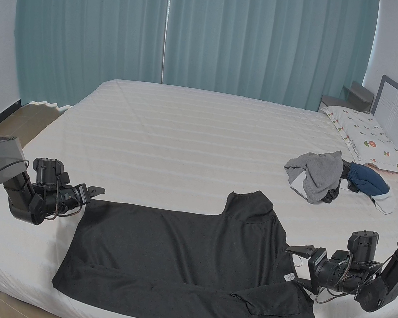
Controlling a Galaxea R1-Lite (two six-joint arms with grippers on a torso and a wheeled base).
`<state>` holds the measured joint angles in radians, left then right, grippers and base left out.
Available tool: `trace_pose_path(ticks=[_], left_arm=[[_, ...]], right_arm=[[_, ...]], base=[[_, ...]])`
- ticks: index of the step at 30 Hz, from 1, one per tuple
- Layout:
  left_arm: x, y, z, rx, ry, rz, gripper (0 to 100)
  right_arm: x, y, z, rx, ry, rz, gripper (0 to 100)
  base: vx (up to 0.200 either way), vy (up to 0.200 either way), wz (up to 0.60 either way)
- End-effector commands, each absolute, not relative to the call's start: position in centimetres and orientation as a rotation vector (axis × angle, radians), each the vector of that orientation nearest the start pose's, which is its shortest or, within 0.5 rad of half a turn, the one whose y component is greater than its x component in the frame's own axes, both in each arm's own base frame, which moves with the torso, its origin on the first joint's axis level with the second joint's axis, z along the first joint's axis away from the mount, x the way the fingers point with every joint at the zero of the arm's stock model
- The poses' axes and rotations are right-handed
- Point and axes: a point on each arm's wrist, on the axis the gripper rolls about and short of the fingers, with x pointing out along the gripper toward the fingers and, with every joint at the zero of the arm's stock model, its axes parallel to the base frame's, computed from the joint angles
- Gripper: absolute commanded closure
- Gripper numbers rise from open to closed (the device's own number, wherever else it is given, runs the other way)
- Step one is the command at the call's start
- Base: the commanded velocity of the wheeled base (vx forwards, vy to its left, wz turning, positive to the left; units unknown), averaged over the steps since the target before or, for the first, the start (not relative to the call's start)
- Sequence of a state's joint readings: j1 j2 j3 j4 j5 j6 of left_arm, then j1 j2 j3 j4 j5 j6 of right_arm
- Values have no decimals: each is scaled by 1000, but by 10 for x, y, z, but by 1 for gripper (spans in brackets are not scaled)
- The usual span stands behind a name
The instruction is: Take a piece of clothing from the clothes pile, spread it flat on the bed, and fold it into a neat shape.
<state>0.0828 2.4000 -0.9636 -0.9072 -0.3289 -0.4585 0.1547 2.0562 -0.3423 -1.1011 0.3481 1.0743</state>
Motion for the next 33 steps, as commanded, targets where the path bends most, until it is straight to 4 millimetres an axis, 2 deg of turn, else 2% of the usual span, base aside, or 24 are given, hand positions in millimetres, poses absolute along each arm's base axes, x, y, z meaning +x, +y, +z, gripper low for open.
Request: trace_pose_path(ticks=[1,9,10,16,24,27,33], left_arm=[[414,26,-32,-557,593,-112,0],[416,16,-31,-553,594,-134,0],[416,16,-31,-553,594,-134,100],[418,20,-29,-546,573,-100,100],[419,21,-26,-530,543,-31,100],[421,20,-18,-583,526,-21,100],[424,22,-13,-611,502,15,100]], right_arm=[[268,50,22,1073,824,109,0],[269,50,23,1073,822,110,0],[269,50,23,1073,822,110,0],[273,50,27,1067,797,125,0],[303,55,38,998,728,186,0],[324,58,41,907,727,199,0],[365,60,28,803,652,158,0]], base=[[0,0,0],[0,0,0],[0,0,0],[0,0,0],[0,0,0],[0,0,0],[0,0,0]])
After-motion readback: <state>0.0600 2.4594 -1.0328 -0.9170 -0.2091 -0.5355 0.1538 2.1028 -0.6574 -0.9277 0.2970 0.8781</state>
